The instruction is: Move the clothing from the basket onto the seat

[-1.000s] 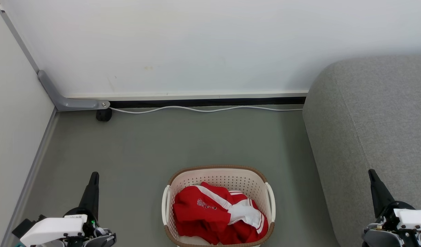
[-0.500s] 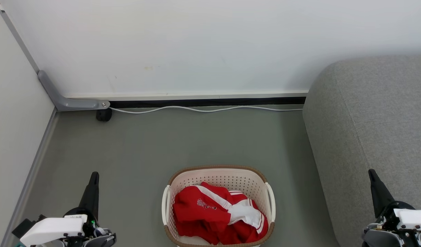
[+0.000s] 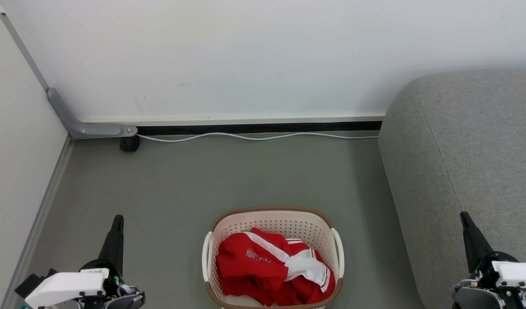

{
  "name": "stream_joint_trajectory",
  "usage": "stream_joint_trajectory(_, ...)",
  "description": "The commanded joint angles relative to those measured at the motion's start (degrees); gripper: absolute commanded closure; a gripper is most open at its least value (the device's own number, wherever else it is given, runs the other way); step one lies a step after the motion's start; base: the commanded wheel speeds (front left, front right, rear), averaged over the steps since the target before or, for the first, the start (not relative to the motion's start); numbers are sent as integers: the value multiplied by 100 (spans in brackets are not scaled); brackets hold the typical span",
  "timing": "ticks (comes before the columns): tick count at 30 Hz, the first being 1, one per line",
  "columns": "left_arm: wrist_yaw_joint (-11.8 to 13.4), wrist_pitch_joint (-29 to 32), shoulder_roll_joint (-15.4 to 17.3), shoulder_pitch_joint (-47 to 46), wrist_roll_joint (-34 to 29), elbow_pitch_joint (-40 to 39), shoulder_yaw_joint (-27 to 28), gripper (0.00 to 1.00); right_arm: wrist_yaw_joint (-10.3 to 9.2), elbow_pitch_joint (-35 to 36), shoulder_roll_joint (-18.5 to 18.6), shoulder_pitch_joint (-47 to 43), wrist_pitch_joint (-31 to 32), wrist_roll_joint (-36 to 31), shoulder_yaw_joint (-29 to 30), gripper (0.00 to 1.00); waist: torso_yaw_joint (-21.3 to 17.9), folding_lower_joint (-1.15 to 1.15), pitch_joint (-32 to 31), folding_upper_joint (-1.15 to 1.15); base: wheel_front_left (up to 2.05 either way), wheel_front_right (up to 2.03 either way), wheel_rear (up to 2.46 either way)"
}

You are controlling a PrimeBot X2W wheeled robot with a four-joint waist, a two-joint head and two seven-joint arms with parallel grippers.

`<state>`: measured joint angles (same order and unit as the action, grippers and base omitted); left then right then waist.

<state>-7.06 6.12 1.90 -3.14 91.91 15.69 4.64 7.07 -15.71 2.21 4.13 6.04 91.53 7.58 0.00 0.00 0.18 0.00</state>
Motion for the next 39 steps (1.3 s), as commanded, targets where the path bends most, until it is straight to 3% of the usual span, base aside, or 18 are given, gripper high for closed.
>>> stream_joint_trajectory(1, -43, 34, 98, -304, 28, -167, 185, 100, 42, 168, 66, 205, 43, 65, -108, 100, 0, 0, 0, 0, 0, 0, 0)
stream_joint_trajectory(39, -43, 34, 98, -304, 28, -167, 185, 100, 42, 168, 66, 205, 43, 65, -108, 100, 0, 0, 0, 0, 0, 0, 0)
